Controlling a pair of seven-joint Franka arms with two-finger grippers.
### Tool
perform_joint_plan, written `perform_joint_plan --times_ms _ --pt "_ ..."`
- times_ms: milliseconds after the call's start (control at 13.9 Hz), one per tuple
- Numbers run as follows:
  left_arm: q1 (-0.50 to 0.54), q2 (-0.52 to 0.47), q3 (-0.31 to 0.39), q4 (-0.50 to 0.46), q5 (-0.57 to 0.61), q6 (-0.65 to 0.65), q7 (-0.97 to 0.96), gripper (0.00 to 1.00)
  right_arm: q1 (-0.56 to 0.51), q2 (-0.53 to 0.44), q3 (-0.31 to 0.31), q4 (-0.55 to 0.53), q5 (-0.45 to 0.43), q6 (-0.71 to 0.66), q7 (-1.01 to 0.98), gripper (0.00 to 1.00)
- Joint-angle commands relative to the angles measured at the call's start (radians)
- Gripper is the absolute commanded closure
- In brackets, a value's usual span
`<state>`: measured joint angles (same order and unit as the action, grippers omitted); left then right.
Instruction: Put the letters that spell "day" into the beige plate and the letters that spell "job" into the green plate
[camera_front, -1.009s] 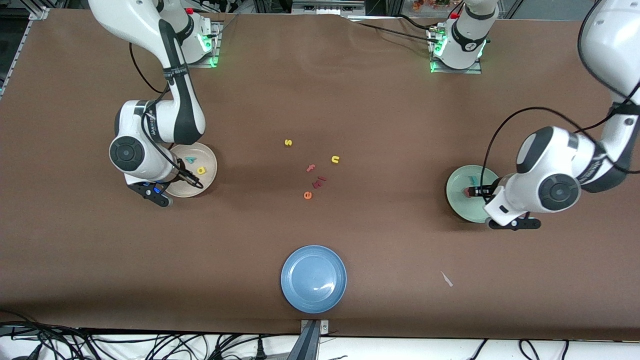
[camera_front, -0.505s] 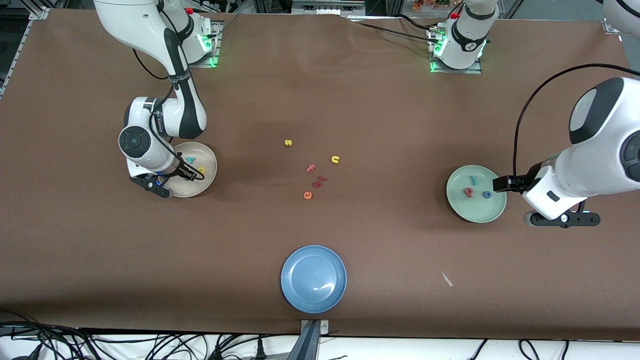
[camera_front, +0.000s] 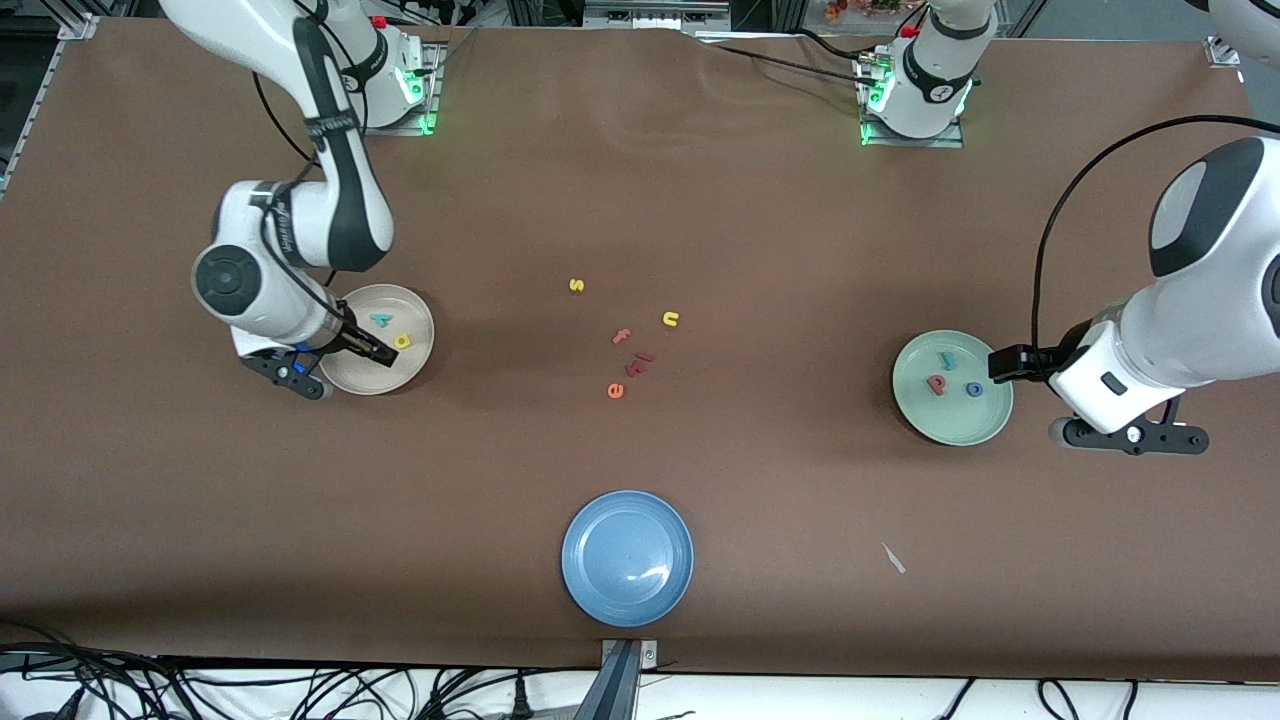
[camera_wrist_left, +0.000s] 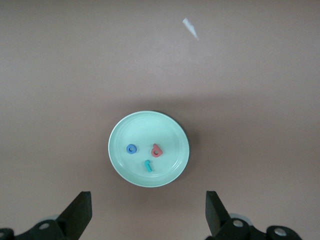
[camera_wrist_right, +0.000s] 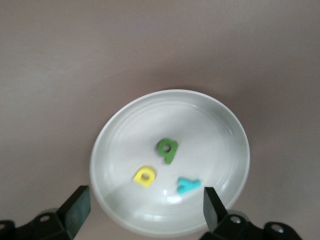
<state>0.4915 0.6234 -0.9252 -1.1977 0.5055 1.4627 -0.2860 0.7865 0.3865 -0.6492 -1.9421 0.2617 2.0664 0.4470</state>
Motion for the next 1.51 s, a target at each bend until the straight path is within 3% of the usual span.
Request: perform_joint_plan --times_ms 0,216,577,721,937,1081,1153,1297,1369,1441 --pt "-0.027 0.006 0.006 0.05 0.015 -0.019 0.028 0.0 -0.004 -0.008 -0.01 0.182 0.007 -0.217 -0.04 0.0" --pt "-0.021 0.004 0.006 0.05 0.018 -0.019 0.031 0.0 -0.004 -0.008 -0.059 0.365 0.007 -0.405 -0.227 0.0" --pt "-0.05 -0.004 0.011 0.052 0.021 -0.015 0.037 0.0 0.031 -0.008 -0.191 0.503 -0.012 -0.542 -0.405 0.0" --pt "-0.086 -0.007 0.055 0.061 0.012 -0.015 0.042 0.0 0.098 -0.006 -0.243 0.506 -0.015 -0.564 -0.395 0.0" --pt "-0.172 -0.039 0.175 0.066 -0.027 -0.013 0.097 0.0 0.086 -0.009 -0.241 0.506 -0.01 -0.552 -0.406 0.0" --pt "-0.232 -0.066 0.305 0.066 -0.14 -0.012 0.128 0.0 0.009 -0.038 -0.14 0.508 -0.016 -0.539 -0.399 0.0" --pt "-0.305 -0.102 0.427 0.064 -0.197 -0.004 0.142 0.0 -0.06 -0.056 -0.063 0.508 -0.035 -0.535 -0.393 0.0" --pt "-0.46 -0.181 0.686 0.005 -0.345 0.056 0.212 0.0 -0.236 -0.095 0.139 0.499 -0.097 -0.52 -0.392 0.0" --pt "-0.497 -0.214 0.759 -0.043 -0.396 0.091 0.249 0.0 -0.342 -0.115 0.26 0.494 -0.12 -0.517 -0.392 0.0" --pt "-0.499 -0.24 0.772 -0.087 -0.412 0.119 0.264 0.0 -0.448 -0.129 0.372 0.482 -0.146 -0.508 -0.39 0.0"
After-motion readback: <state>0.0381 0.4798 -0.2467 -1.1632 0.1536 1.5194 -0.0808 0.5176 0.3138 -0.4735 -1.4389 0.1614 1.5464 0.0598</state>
